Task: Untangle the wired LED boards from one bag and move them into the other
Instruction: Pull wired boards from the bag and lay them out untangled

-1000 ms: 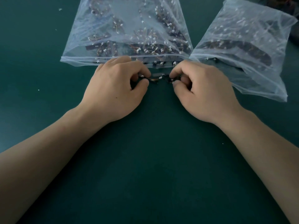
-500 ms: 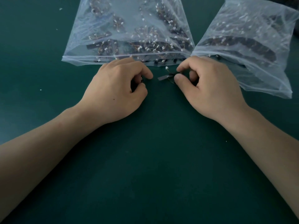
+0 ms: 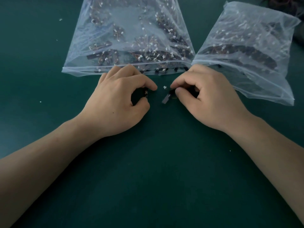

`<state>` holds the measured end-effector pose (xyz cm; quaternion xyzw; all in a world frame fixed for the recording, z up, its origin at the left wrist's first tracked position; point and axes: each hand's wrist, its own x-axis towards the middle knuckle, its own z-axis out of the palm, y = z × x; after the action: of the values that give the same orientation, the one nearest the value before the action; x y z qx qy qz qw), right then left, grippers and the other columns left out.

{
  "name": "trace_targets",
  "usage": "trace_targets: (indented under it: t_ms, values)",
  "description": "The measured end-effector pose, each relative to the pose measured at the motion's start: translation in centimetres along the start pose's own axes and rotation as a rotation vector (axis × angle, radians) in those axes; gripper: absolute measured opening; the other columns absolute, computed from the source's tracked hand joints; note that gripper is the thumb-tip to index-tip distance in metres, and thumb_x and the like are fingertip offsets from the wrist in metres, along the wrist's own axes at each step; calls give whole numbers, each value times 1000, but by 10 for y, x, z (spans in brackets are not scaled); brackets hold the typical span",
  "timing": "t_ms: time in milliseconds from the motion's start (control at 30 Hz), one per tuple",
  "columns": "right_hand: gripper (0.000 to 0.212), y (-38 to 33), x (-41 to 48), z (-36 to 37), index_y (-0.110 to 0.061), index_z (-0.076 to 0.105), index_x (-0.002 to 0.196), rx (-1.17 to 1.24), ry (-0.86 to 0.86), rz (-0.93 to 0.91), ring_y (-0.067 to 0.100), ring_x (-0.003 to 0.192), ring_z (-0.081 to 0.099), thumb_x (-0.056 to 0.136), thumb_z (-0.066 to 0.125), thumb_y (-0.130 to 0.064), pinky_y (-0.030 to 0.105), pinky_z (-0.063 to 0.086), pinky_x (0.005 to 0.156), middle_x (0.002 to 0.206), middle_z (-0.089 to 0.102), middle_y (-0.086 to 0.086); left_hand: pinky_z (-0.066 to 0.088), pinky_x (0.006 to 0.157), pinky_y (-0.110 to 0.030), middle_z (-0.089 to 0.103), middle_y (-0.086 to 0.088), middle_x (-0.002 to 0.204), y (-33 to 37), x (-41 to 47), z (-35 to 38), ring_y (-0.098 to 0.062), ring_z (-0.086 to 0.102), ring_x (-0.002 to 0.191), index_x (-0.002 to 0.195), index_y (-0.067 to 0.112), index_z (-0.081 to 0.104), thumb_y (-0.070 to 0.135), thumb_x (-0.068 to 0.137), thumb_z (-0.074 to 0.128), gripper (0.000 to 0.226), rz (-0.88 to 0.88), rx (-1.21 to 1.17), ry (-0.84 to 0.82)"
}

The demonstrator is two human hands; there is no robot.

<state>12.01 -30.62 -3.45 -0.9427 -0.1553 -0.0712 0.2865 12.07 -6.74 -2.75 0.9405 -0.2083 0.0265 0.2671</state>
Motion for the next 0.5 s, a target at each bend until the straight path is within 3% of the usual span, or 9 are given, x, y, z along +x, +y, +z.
trace_targets:
  t_ms: [133, 267, 367, 500]
  values:
    - [11, -2, -2, 1, -27, 74, 105, -13, -20, -56, 8, 90, 58, 96, 68, -29, 35, 52, 75, 98, 60, -12, 30, 102, -34, 59, 13, 111, 6, -4, 0, -16, 50, 110, 110, 35, 74, 44, 91, 58, 27, 64, -7, 77]
    - [6, -3, -1, 1, -28, 69, 98, -41, -28, -67, 5, 87, 56, 95, 68, -32, 25, 46, 71, 93, 58, -15, 33, 99, -36, 60, 15, 99, 12, -3, 6, -15, 54, 103, 93, 33, 73, 72, 88, 59, 41, 93, 97, 113]
    - [6, -1, -1, 3, -29, 65, 104, 0, -10, -13, -1, 77, 55, 98, 66, -28, 19, 38, 65, 84, 60, -16, 45, 99, -45, 62, 13, 92, 10, 1, 8, -20, 60, 95, 88, 31, 73, 56, 86, 70, 25, 93, 44, 102]
    - [18, 1, -2, 2, -27, 63, 122, 92, 41, 64, 5, 73, 60, 104, 60, -25, 30, 48, 65, 81, 63, -12, 50, 90, -48, 63, 12, 87, 5, 0, 7, -22, 59, 87, 84, 28, 73, 41, 92, 66, 16, 75, -28, 127]
